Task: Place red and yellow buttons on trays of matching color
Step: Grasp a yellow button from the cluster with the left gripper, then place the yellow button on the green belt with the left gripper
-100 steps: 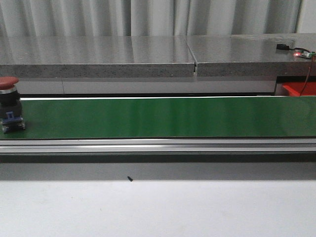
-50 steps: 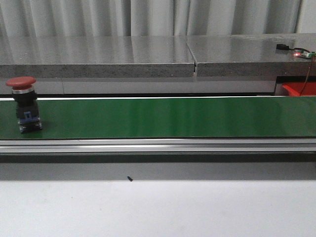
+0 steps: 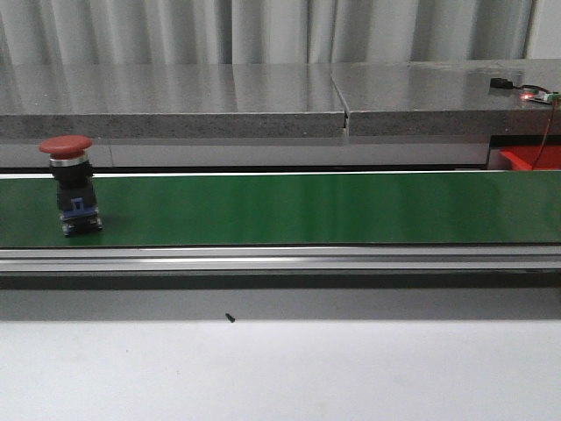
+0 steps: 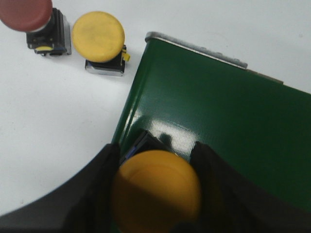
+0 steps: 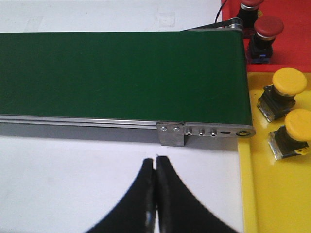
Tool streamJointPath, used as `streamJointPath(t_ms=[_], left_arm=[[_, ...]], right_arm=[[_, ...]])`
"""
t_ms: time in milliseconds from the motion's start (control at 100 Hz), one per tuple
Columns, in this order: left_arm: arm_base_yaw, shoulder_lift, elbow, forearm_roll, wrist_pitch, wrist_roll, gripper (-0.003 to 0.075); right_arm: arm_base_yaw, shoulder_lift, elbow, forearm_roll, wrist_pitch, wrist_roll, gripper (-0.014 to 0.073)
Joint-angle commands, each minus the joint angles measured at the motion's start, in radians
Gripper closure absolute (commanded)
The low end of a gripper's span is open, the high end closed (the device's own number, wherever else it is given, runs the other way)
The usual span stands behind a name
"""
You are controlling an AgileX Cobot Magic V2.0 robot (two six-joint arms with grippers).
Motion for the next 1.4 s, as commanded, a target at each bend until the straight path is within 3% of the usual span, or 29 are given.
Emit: streamJointPath(t_ms=[0,60,190,240,320,530,640,940,1390], left_arm=[[-0.006,-0.051,-0.019,-0.016,-0.038,0.001,0.051],[-0.006,-0.051,-0.019,-0.016,-0.028,0.001,0.0442],[-0.007,-0.053,-0.019,-0.042,-0.024,0.005,0.0198],[-0.014,-0.065,-0.019,-0.042,-0.043,0.017,0.0162],[-0.031,-0.1,-0.019,-0.043,-0.079,0.028,0.0169],[-0.084,-0.202,-0.019,-0.043,-0.088,0.032,0.0237],[-0.125,-0.248,-0.019,-0.043,-0.07,0.032,0.0311],[-0.306,-0.363,-0.019,-0.043,-0.025,0.032,0.0736],[-0.445,-0.535,0.037,-0.063,0.034,0.032,0.0738]], right_arm=[[0.002,0.001,-0.027,0.016,-0.056,-0.008,0.0662],[0.002,0.001,-0.027,0.016,-0.056,-0.008,0.0662],[0.002,0.001,-0.027,0.016,-0.056,-0.008,0.0662],[0.002,0.001,-0.027,0.016,-0.056,-0.008,0.0662],[0.002,0.001,-0.027,0.016,-0.056,-0.008,0.0662],[0.002,0.001,-0.027,0.016,-0.056,-0.008,0.0662],[0.002,0.001,-0.027,0.016,-0.056,-0.008,0.0662],[0.002,0.001,-0.027,0.016,-0.056,-0.008,0.0662],[0.002,0.001,-0.027,0.016,-0.056,-0.008,0.0662]])
